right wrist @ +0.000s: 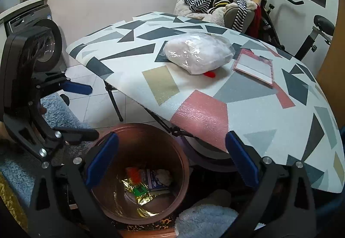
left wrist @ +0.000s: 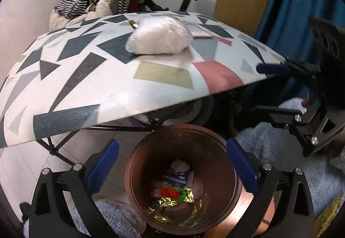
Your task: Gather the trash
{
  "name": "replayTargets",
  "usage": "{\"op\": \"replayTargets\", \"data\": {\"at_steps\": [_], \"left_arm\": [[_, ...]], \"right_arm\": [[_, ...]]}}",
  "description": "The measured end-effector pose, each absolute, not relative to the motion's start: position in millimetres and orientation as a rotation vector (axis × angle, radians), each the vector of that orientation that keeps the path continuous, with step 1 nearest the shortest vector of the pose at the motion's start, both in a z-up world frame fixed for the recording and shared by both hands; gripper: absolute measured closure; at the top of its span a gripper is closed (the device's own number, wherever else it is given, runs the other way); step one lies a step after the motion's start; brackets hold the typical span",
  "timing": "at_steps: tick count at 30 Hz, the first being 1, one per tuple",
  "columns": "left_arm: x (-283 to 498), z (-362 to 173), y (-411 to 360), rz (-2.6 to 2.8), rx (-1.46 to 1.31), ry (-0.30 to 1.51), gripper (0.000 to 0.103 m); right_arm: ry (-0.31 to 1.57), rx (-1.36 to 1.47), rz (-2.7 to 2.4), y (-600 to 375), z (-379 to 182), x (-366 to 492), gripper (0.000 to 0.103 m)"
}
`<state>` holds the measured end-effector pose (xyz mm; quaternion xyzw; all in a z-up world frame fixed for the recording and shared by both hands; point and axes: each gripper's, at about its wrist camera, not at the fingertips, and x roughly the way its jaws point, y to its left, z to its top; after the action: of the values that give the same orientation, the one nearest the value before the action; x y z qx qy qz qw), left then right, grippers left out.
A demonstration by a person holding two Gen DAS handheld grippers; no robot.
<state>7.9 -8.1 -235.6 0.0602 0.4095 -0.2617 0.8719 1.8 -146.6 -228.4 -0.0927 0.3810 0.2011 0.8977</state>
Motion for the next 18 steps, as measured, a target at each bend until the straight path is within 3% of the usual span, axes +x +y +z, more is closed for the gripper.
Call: {"op": "replayTargets", "data": {"at_steps": [18], "left_arm": [[14, -220, 16, -0.439, 0.039, 0.770, 0.006]], "right_arm": [[0.804, -0.175, 0.397, -151, -229, 5, 0.006]]}}
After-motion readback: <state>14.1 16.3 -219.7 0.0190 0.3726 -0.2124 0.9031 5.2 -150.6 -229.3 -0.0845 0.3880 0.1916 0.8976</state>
